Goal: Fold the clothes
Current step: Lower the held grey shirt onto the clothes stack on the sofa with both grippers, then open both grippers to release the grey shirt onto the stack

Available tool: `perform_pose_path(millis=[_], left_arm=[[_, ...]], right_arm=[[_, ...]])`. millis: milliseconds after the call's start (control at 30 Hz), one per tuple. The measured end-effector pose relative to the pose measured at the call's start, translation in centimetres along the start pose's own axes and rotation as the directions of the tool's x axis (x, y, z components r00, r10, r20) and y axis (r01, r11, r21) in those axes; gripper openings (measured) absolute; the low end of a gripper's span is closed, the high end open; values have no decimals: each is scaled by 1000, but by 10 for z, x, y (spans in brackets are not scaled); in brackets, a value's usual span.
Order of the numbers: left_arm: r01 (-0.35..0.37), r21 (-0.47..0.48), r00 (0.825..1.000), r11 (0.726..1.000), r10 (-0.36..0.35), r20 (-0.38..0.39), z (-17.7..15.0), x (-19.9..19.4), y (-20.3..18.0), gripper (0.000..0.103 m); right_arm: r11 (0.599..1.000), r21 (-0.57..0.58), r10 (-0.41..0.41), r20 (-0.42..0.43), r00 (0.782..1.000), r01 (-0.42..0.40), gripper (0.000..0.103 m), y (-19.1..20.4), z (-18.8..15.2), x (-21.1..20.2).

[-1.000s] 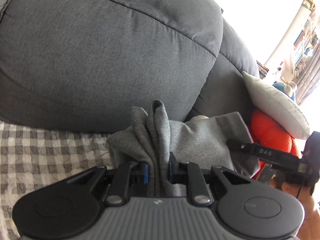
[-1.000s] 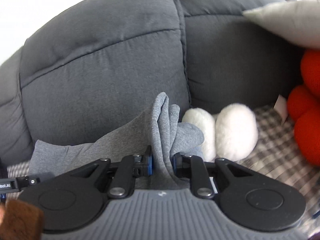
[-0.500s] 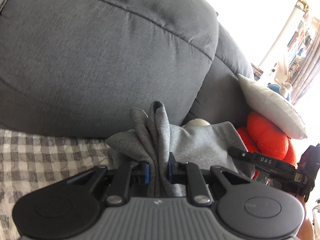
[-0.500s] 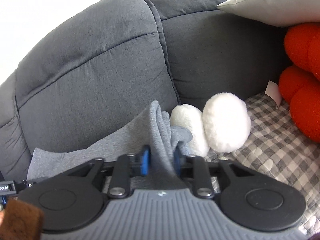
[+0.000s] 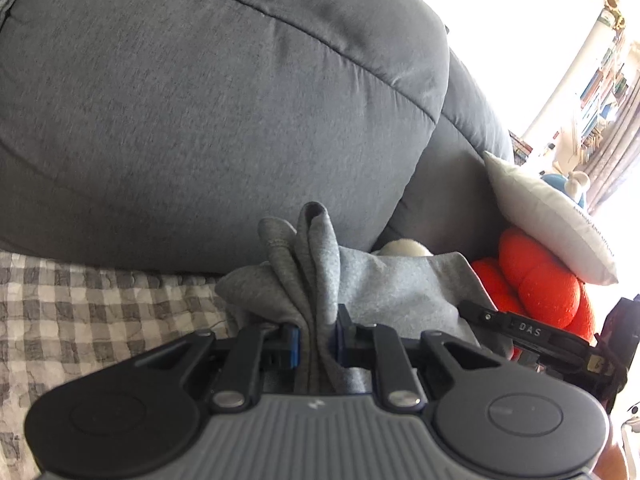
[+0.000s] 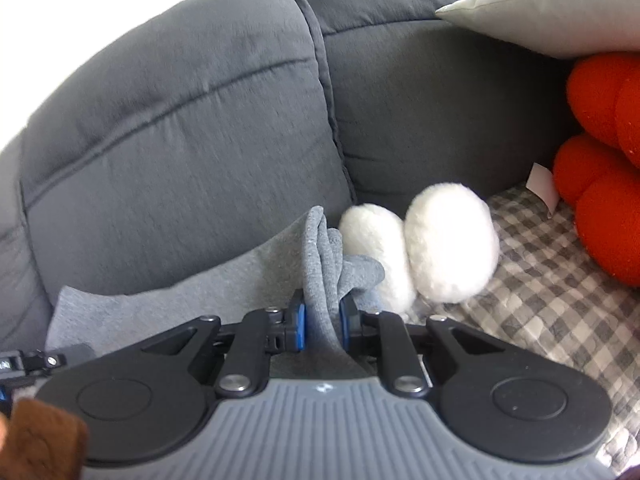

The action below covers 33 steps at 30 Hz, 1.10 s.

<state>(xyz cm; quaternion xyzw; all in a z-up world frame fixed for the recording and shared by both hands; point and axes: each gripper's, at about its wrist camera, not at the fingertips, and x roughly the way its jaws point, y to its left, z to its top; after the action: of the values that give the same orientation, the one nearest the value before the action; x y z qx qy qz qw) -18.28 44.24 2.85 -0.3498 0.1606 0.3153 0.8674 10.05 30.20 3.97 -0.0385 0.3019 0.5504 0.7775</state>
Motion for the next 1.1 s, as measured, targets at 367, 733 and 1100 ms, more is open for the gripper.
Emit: perform_pose_path(millis=[367, 733, 1100], left_arm=[[-31, 32, 999, 999, 31, -10, 8, -2, 11, 44], [-125, 124, 990, 984, 116, 75, 14, -32, 8, 51], [-83, 314, 994, 946, 56, 93, 10, -7, -52, 54]], right_arm=[[992, -49, -111, 78, 991, 115, 51, -2, -7, -9], [978, -50, -193, 154, 969, 203, 63, -6, -9, -35], [978, -161, -97, 229, 969, 136, 12, 38, -4, -46]])
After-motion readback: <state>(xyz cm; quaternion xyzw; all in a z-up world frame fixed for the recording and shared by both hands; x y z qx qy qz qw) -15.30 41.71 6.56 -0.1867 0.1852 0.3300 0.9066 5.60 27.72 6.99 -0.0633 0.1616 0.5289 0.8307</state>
